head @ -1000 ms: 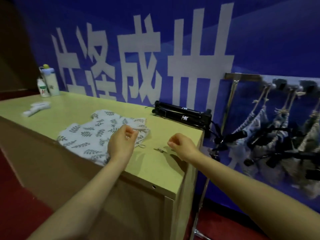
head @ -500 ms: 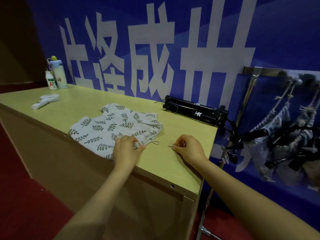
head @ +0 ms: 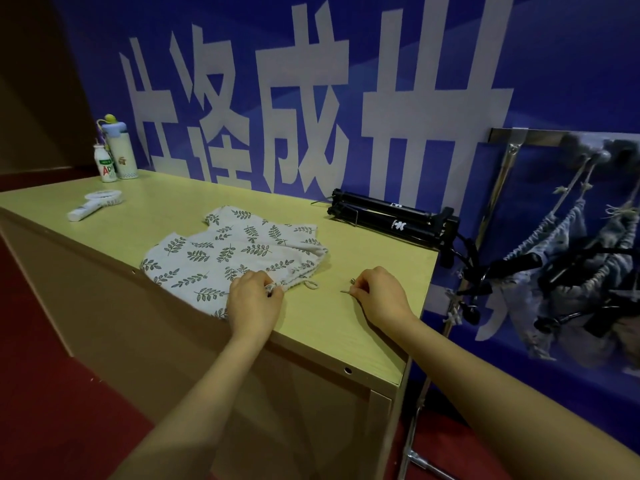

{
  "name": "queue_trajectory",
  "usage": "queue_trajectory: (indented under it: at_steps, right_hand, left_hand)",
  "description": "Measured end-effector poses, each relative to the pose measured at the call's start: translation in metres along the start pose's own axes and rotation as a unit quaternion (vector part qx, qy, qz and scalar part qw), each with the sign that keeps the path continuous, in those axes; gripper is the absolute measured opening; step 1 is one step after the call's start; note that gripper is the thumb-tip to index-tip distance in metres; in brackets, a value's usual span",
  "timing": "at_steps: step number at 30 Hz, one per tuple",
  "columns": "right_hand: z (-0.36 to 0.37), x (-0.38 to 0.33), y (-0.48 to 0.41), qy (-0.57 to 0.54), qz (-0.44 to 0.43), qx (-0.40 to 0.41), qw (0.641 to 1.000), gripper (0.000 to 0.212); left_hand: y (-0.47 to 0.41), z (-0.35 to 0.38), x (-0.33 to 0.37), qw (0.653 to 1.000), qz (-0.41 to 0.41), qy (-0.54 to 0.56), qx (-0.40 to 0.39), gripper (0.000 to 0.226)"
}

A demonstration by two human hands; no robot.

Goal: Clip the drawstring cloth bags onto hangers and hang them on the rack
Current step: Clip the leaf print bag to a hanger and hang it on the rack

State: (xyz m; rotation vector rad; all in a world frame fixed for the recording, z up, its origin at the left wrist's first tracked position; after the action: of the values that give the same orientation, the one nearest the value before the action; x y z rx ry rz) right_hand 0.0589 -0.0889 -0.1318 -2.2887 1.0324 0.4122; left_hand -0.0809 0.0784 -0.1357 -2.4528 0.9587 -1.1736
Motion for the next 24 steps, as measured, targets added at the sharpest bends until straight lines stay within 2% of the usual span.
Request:
queue_trajectory:
  at_steps: [6, 12, 14, 16, 20, 24]
  right_hand:
    - [0.004, -0.001, -0.001, 0.025, -0.007, -0.016, 1.000, 0.019]
    - [0.003, 0.002, -0.002, -0.008, 0.013, -0.017, 1.000, 0.017]
    - [0.000, 0.004, -0.002, -0.058, 0.029, -0.012, 0.998, 0.016]
    - [-0.005, 0.007, -0.002, -0.156, 0.062, 0.006, 0.986, 0.015]
    - [-0.015, 0.016, 0.003, -0.336, 0.139, 0.052, 0.930, 0.014]
    - [-0.025, 0.003, 0.002, -0.410, 0.149, 0.075, 0.897, 0.015]
  left_hand:
    - [-0.006, -0.005, -0.005, 0.992, -0.099, 0.074, -0.032, 0.015]
    - [-0.007, -0.004, -0.007, 0.989, -0.122, 0.079, -0.040, 0.013]
    - [-0.008, -0.004, -0.006, 0.989, -0.122, 0.077, -0.045, 0.013]
    - [-0.010, -0.004, -0.007, 0.986, -0.129, 0.091, -0.057, 0.016]
    - [-0.017, -0.016, -0.006, 0.965, -0.190, 0.173, -0.043, 0.017]
    - [-0.030, -0.055, 0.016, 0.976, -0.124, 0.176, 0.019, 0.017]
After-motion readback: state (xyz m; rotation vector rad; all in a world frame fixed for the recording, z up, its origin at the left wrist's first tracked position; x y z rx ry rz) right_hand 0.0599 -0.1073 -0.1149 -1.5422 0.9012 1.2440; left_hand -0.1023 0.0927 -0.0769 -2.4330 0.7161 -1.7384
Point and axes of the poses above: each hand's wrist, its own y-axis away from the middle knuckle, its own z-axis out of the palm, x = y × z, the point moved 6 cm from there along -y, towards the middle knuckle, and after that the axes turned 3 degrees about x, right-handed, at the moved point
